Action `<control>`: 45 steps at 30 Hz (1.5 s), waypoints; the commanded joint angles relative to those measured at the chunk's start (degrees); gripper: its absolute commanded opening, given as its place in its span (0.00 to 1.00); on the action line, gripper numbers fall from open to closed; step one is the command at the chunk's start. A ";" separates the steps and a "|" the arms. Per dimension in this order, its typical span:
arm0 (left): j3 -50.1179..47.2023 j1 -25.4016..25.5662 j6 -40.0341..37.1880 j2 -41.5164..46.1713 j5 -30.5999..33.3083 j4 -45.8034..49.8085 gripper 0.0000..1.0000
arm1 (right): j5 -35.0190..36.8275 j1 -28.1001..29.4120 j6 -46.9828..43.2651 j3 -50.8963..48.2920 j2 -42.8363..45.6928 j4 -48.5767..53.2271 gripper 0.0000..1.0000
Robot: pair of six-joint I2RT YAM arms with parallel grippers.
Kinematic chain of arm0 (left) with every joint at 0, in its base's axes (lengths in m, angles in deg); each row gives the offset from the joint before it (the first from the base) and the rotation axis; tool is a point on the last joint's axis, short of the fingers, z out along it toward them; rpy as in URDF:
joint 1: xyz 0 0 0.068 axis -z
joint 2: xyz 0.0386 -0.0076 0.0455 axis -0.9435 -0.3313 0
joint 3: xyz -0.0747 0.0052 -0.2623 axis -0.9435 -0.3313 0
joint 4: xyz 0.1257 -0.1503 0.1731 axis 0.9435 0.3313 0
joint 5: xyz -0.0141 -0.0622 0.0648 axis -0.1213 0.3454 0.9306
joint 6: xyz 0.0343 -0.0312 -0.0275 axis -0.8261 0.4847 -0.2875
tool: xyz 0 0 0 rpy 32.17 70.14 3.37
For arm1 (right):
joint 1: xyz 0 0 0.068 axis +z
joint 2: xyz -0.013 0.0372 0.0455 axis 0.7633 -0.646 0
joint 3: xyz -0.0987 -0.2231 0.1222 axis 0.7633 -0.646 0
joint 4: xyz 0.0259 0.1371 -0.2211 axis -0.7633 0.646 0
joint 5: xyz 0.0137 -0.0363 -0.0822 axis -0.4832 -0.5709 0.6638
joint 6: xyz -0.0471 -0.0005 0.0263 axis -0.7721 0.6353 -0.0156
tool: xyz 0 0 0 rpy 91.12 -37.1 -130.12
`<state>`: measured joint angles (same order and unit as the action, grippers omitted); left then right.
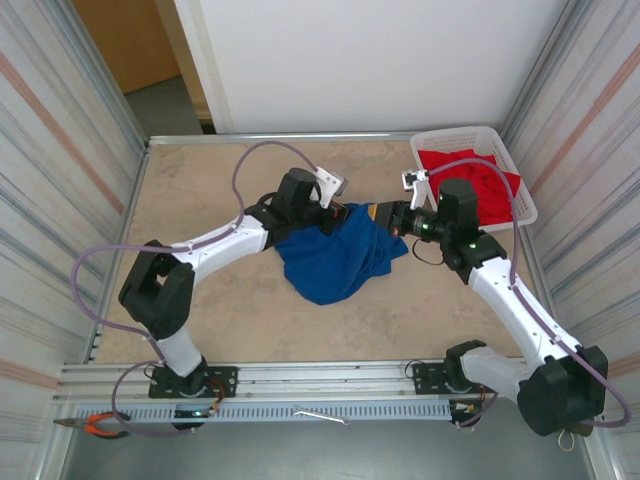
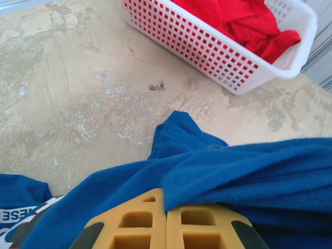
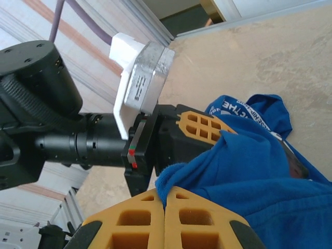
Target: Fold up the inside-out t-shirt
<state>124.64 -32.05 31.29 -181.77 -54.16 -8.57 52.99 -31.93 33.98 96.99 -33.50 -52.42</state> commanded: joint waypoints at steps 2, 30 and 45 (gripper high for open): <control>-1.10 -4.06 5.21 1.90 -5.21 -3.33 0.00 | -1.06 -2.17 -1.11 -1.79 2.52 0.03 0.00; -14.30 -6.39 20.67 17.98 -5.94 -8.99 0.00 | 38.40 19.58 4.11 3.08 -5.16 9.59 0.89; -13.77 -7.32 20.81 20.15 -3.95 -5.48 0.00 | 19.70 9.21 1.32 5.38 -20.29 -0.64 0.00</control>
<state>109.85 -38.03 51.88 -163.94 -59.36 -13.99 79.28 -21.05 34.72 103.87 -57.02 -48.88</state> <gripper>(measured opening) 0.047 0.051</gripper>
